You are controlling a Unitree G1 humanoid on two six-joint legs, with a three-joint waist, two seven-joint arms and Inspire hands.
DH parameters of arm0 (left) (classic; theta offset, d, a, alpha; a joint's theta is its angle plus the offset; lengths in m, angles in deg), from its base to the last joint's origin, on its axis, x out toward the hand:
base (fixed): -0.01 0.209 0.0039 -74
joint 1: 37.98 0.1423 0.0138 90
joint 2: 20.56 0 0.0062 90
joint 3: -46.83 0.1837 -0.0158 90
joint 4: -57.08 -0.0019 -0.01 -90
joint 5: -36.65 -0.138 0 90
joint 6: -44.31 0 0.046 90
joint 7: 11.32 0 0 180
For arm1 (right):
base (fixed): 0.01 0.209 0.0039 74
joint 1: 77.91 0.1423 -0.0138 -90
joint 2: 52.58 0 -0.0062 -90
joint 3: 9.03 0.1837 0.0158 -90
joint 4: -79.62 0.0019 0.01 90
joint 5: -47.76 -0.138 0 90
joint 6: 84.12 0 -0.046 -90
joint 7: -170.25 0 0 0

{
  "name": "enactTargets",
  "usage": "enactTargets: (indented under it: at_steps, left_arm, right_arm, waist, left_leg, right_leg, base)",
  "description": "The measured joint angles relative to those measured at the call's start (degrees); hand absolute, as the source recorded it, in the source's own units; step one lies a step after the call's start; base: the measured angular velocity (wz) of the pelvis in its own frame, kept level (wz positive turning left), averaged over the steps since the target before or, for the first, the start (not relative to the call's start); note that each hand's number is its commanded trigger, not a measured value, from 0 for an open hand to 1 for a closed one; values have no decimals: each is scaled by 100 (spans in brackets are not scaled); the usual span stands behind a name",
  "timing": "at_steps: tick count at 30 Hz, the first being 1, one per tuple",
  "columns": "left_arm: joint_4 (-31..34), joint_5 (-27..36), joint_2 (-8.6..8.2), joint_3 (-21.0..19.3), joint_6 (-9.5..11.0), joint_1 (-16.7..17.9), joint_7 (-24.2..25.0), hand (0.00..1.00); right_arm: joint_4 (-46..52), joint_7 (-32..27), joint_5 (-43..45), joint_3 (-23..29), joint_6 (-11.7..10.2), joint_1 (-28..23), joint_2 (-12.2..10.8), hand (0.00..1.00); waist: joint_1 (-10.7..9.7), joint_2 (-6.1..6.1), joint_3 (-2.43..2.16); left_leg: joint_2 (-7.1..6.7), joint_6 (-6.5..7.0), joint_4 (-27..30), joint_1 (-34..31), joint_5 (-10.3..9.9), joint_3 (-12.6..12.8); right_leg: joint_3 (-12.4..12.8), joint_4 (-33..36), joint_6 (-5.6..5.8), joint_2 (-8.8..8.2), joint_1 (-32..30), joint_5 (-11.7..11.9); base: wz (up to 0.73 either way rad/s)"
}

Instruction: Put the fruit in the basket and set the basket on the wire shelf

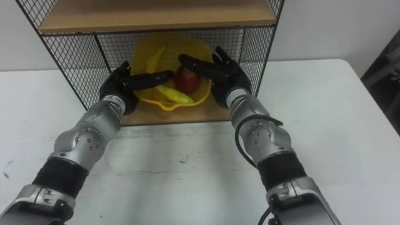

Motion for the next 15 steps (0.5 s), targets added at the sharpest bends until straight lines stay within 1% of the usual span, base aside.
enactTargets:
  at_steps: [1,3,4,5,6,8,9,10,11,15]
  left_arm:
    - [159,-138,14,16,0,85,7,0]
    - [588,-341,87,15,2,366,67,0]
    - [962,-472,140,14,14,638,121,0]
    - [1102,-522,164,15,26,751,147,0]
    - [1365,-572,223,17,29,1005,193,0]
    - [1833,-708,276,24,31,1483,326,0]
    - [1956,-734,286,26,30,1602,374,0]
    - [2313,-735,331,20,38,1878,454,0]
    - [2646,-732,374,18,59,2099,485,0]
    - [3245,-843,471,6,175,2425,685,0]
  right_arm:
    - [174,27,184,-1,0,-126,13,0]
    - [530,89,432,-1,0,-428,28,0]
    - [843,145,639,0,-1,-724,59,0]
    - [965,163,699,2,-2,-846,72,0]
    - [1150,181,855,3,-2,-1077,70,0]
    - [1375,191,1116,3,-2,-1437,70,0]
    - [1471,196,1146,7,-2,-1546,80,0]
    - [1776,243,1214,63,-2,-1814,80,0]
    - [2087,301,1233,147,-4,-2041,80,0]
    - [2544,412,1446,257,-100,-2301,89,0]
  waist:
    - [13,-7,-5]
    - [27,-39,-31]
    - [28,-66,-49]
    - [18,-70,-52]
    - [24,-75,-56]
    - [14,-115,-92]
    - [14,-128,-113]
    - [10,-155,-141]
    - [12,-167,-149]
    - [17,-163,-150]
  left_leg:
    - [-3,-3,-17,20,11,-4]
    - [-16,-10,-154,106,74,1]
    - [-21,-14,-234,174,112,-1]
    - [-21,-15,-257,195,116,-2]
    - [-17,-16,-263,243,123,-1]
    - [-11,-20,-262,330,120,-13]
    - [-12,-32,-261,338,111,-16]
    - [-15,-49,-257,338,99,-29]
    - [-17,-51,-258,338,97,-40]
    - [-17,-50,-258,360,99,-43]
  right_leg:
    - [3,0,0,0,15,0]
    - [24,-32,1,-3,43,4]
    - [21,-117,3,0,108,19]
    - [16,-130,3,0,134,26]
    - [8,-197,3,10,212,53]
    - [-6,-206,7,8,302,52]
    - [-26,-210,12,4,310,42]
    - [-52,-217,30,-5,307,16]
    - [-61,-221,46,-6,310,7]
    - [-72,-214,45,-7,332,7]
  base:
    - [0]
    - [0]
    - [0]
    - [3]
    - [0]
    - [0]
    - [3]
    - [4]
    - [4]
    - [0]
